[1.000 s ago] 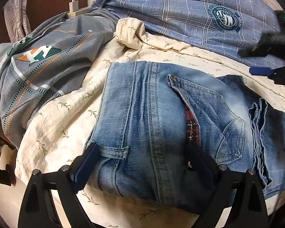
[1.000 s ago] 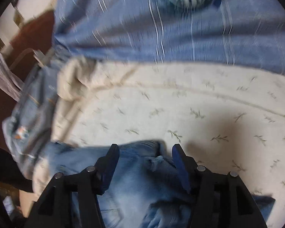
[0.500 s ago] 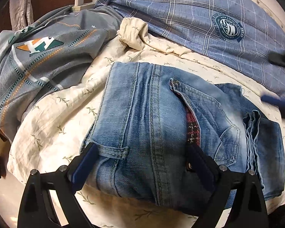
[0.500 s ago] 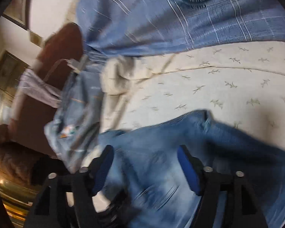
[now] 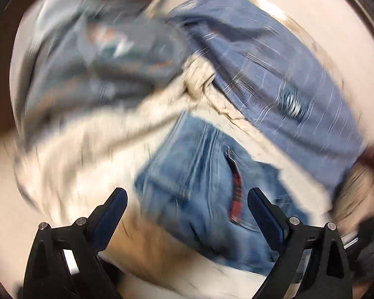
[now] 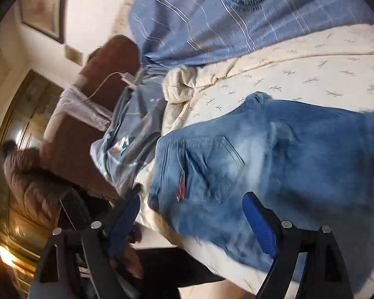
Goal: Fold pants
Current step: 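Grasp the jeans leg end with the left gripper and lift it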
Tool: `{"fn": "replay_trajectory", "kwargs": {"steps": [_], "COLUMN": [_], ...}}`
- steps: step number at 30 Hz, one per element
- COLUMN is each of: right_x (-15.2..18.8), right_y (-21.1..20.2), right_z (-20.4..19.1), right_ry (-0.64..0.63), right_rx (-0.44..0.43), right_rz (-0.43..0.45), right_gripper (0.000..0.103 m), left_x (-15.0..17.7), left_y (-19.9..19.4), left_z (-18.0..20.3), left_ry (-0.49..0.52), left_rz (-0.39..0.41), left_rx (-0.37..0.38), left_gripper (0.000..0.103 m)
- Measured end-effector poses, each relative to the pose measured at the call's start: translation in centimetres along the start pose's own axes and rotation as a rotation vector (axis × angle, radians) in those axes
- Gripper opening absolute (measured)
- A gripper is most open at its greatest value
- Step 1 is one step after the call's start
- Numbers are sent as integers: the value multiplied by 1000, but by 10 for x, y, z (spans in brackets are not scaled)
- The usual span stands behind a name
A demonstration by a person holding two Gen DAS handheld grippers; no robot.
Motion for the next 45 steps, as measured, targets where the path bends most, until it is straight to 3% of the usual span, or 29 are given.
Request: {"fn": "replay_trajectory", "kwargs": {"steps": [4,12,18,20,21,28,32,36,39,45], "right_x": [29,36,40,39,38,38,38,35,27,15], "right_y": [18,1,-1,-1,2,10,10,5,-18,-78], "right_z": [28,28,37,42,46,56,57,64,72,108], "right_ry": [45,12,40,74,99,159,160,209,284,389], "right_rx": [2,-76,-86,-102,-109,-102,-106,-161,-273,-297], "right_rz": [27,59,51,47,34,3,1,11,87,310], "right_gripper": [87,87,87,87,87,87,87,87,87,87], "left_x": [13,17,10,11,11,2,-5,-2,10,65], "left_y": [12,58,64,62,61,57,46,43,52,72], "left_z": [-24,-26,-30,-31,-32,-13,24,88,143,212], "left_ry": [-287,-356,-367,-349,-310,-188,12,325,557,1015], "left_rz": [-76,-130,-111,-106,-113,-120,-82,-48,-44,-118], "left_rx": [116,123,103,66,11,-75,-139,-201,-213,-242], "left_gripper": [97,96,96,76,36,28,27,25,25,24]}}
Point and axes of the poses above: each gripper's, at about its wrist camera, not at the fingertips, and y roughly the way its jaws point, z to its right, x to its underside, the point moved 6 cm from there along y, roughly the way its jaws point, and after that the axes turned 13 degrees about x, right-handed, at the moved point
